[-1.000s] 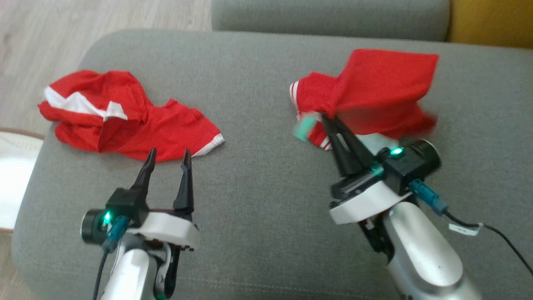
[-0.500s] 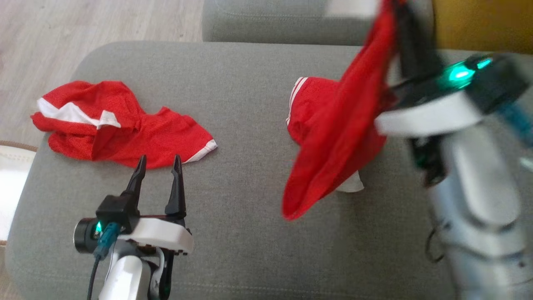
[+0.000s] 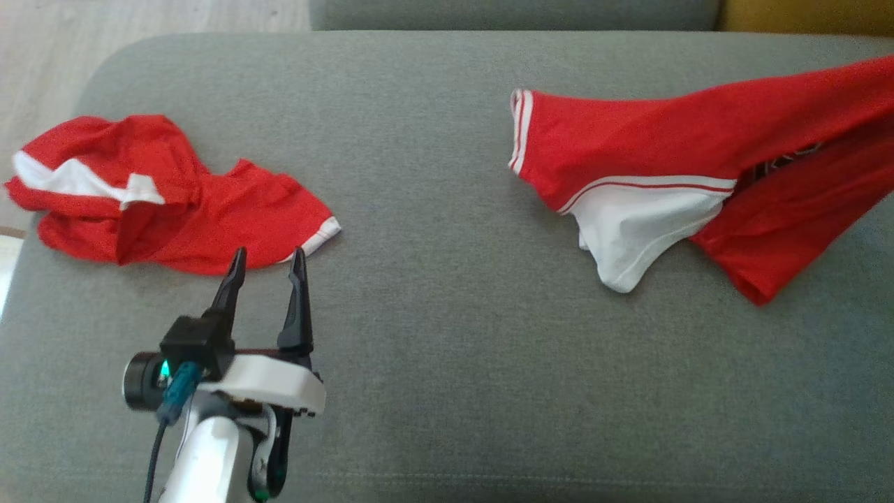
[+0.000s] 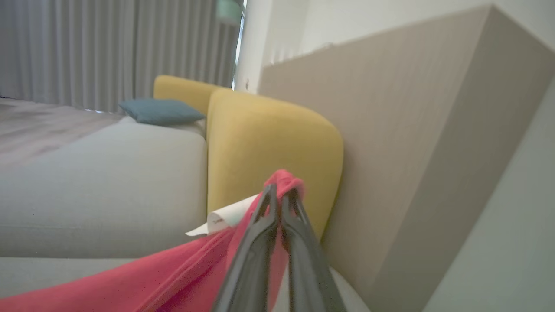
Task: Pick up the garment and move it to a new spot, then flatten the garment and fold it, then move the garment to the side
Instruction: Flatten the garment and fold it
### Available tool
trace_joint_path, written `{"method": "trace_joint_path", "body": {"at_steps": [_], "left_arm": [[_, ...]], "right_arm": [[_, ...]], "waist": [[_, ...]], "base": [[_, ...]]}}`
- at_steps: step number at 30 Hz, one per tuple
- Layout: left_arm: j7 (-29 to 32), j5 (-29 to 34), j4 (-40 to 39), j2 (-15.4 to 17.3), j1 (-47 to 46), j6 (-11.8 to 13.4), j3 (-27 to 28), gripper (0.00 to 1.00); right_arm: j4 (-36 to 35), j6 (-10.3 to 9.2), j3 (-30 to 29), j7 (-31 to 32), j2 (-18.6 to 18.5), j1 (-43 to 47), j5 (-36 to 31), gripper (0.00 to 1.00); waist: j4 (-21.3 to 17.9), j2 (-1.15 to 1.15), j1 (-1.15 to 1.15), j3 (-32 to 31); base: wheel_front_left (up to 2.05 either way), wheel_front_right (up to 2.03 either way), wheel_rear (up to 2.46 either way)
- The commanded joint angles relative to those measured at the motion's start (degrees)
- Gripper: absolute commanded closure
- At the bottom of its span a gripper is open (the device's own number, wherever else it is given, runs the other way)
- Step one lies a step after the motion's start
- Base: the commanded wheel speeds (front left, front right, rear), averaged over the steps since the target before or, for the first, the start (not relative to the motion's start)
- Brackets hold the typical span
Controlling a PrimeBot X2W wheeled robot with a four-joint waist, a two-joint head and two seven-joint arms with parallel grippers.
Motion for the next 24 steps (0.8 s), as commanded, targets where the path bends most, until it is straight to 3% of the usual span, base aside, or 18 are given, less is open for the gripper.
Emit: {"method": "trace_joint_path", "body": {"at_steps": [1, 10, 17, 24], "left_arm": [[-0.35, 0.53, -1.45, 0.14, -3.58, -0.29, 1.51, 0.00], [-0.35, 0.37, -1.05, 0.13, -4.21, -0.02, 0.69, 0.00], [-0.35, 0.20, -1.13, 0.13, -3.96, 0.13, 0.96, 0.00], [-0.35, -0.24, -1.32, 0.13, -3.25, 0.28, 0.51, 0.00]], "right_arm": [[0.66, 0.42, -1.16, 1.37, -0.07, -3.44, -1.73, 0.00], [2.44, 0.42, 4.78, -4.00, 5.03, -3.46, -2.27, 0.00], [-1.66, 0.42, 11.84, -8.87, 8.86, 1.51, 0.50, 0.00], [-8.46, 0.42, 20.77, -11.17, 13.20, 12.92, 4.82, 0.00]], "waist": [[-0.72, 0.00, 0.00, 0.62], [-1.54, 0.00, 0.00, 0.63], [-1.77, 0.00, 0.00, -0.33], [-1.63, 0.00, 0.00, -1.86]], "base": [[0.00, 0.00, 0.00], [0.00, 0.00, 0.00], [0.00, 0.00, 0.00], [0.00, 0.00, 0.00]]}}
